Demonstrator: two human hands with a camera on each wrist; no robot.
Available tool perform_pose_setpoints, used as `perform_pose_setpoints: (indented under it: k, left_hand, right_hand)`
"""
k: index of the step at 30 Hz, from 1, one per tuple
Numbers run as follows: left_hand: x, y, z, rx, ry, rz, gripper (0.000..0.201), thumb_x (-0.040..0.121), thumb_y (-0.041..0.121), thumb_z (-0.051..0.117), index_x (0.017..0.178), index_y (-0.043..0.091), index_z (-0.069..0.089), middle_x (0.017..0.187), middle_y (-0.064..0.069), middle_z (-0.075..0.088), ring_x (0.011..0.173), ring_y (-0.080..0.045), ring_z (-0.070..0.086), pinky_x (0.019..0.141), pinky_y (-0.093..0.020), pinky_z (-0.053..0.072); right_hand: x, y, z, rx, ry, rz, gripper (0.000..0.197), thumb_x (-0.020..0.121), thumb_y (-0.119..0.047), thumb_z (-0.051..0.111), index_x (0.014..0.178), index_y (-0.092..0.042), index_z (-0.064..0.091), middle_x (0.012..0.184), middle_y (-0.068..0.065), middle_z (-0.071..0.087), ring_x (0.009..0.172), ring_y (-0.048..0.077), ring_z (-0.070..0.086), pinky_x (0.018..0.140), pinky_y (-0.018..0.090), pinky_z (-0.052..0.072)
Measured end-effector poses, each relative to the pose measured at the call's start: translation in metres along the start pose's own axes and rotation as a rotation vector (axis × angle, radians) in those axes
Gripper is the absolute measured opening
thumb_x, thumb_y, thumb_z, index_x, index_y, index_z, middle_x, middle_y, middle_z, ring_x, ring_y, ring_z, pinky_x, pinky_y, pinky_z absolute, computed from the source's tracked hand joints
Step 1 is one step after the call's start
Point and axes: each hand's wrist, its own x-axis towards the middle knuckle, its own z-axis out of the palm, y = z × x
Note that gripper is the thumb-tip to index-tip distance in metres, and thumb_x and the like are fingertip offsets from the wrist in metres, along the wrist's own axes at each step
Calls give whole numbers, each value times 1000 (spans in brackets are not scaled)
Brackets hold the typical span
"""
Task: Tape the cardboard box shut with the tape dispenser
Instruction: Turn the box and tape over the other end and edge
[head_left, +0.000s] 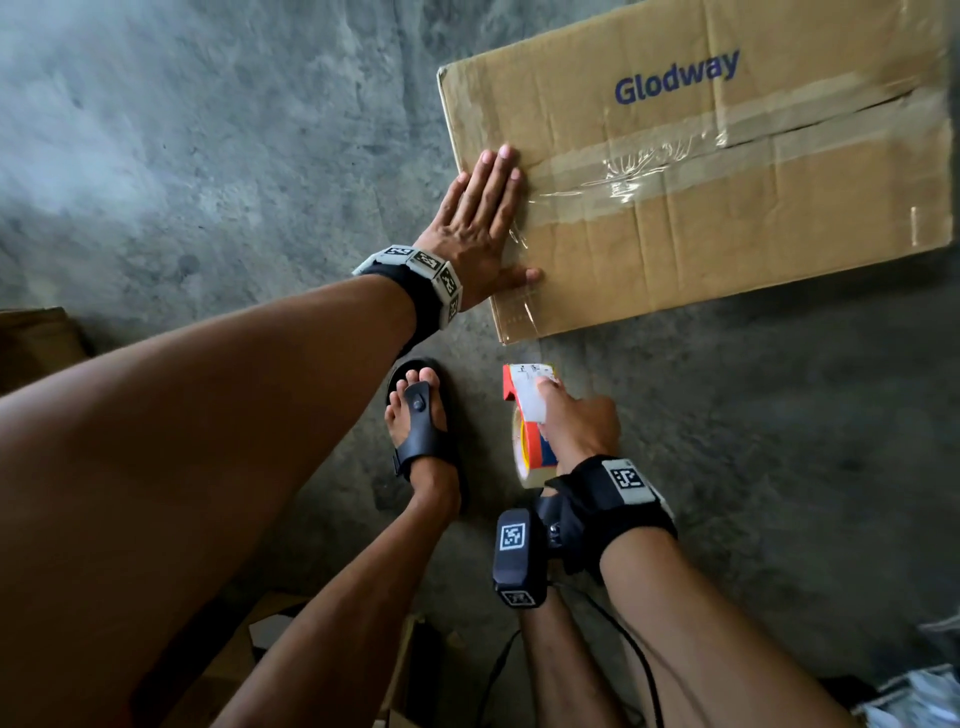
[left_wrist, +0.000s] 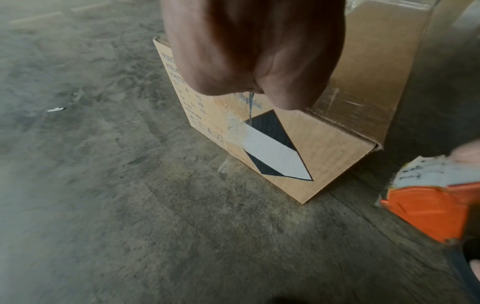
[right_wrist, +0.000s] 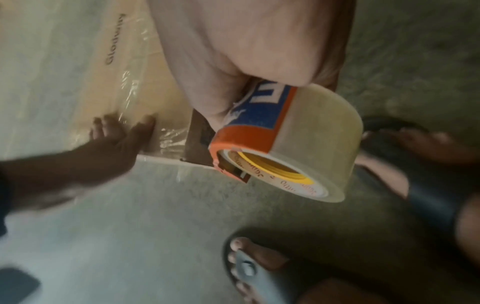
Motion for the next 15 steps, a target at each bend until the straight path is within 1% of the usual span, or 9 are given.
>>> perform_pose_setpoints:
  k: [2,4,5,7,8,11,12,13,15]
  left_hand:
    - [0,0,1,-10,6,1,112,85,83,29,156,3,-6,165,-18,-10,152,-33,-9,123,-43,-4]
    - [0,0,1,-10,7,-4,113,85,83,29,156,3,-6,165,-18,-10,152,-33,-9,124,-43,-3]
    - [0,1,0,-6,5,-7,113,85,83,29,156,3,-6,165,-18,-10,152,-33,-9,124,-43,-3]
    - [-2,2,-2,5,4,-8,114,85,82,33,156,1,-4,164,-20,-9,152,-34,-7,124,-44,-1]
    - [-4,6,-5,15,8,-8,114,86,80,37,156,0,-3,164,-21,-8,152,-35,-6,123,-44,0]
    - [-8,16,-14,-4,20,-12,111,86,71,51,156,0,0,164,-23,-7,152,-38,-5,123,-46,4]
    - [-10,21,-18,-8,40,-8,108,87,67,52,157,2,1,164,-23,-6,152,-38,-5,123,-47,4]
    - [-14,26,-20,-21,52,5,104,89,65,52,157,3,2,164,-22,-6,152,-39,-5,123,-48,4]
    - [-24,35,-16,-33,42,31,101,90,62,50,157,2,4,164,-21,-6,152,-37,-6,124,-47,2]
  right_hand:
    - [-1,7,-2,-25,2,-33,60,80,-57,68,99,-1,75,98,18,76,85,34,72,66,32,51]
    - [0,11,-5,-29,9,-48,60,81,-58,67,94,0,76,93,18,76,81,34,72,61,29,45]
    - [0,13,-6,-18,17,-48,60,82,-58,67,91,0,76,90,18,76,79,33,73,60,29,46]
    - [1,14,-11,14,30,-60,59,82,-58,67,85,0,77,84,17,76,73,31,73,60,30,52]
    - [1,15,-14,28,36,-75,58,84,-58,68,84,0,76,84,16,76,70,29,72,58,29,51]
    - [-2,15,-23,14,44,-102,56,88,-55,68,85,1,74,86,16,74,66,28,62,48,25,36]
    - [-3,14,-27,17,42,-108,57,88,-55,67,86,1,75,87,16,74,66,28,62,47,24,35]
    - [-4,13,-30,19,45,-112,58,88,-56,67,87,1,75,89,17,75,69,29,65,49,25,37]
    - [-7,11,-38,22,56,-120,60,87,-58,66,91,1,76,93,19,75,78,32,69,60,28,42]
